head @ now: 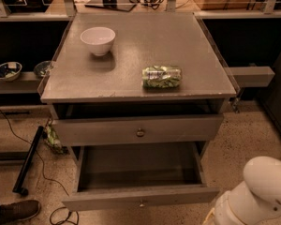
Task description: Close middle drawer
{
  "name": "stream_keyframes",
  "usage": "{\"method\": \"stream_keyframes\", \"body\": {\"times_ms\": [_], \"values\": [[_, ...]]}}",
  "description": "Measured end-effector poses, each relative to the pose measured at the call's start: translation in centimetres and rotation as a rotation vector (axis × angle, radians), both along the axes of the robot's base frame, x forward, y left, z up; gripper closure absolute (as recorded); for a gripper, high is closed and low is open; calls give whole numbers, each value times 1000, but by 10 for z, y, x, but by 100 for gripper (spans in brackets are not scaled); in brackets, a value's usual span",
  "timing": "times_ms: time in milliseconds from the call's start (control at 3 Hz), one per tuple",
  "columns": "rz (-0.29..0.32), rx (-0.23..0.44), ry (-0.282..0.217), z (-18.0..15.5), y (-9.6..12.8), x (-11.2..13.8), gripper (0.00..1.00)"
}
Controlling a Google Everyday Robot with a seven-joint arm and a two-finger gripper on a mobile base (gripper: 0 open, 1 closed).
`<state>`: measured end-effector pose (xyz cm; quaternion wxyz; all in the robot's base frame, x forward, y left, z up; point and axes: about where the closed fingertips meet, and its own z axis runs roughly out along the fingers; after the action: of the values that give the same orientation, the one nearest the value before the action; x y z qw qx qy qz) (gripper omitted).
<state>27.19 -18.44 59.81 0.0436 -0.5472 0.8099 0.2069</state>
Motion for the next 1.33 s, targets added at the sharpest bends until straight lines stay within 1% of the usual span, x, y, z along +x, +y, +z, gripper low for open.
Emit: {"method": "stream_keyframes", "body": {"times_ms": [333, 667, 1000, 1333], "values": [[-1, 59, 24, -52, 28, 24, 100], [-1, 60, 25, -53, 29, 24, 100], [-15, 85, 58, -68, 27, 14, 100], [-52, 102, 92, -110, 22, 10, 100]]}}
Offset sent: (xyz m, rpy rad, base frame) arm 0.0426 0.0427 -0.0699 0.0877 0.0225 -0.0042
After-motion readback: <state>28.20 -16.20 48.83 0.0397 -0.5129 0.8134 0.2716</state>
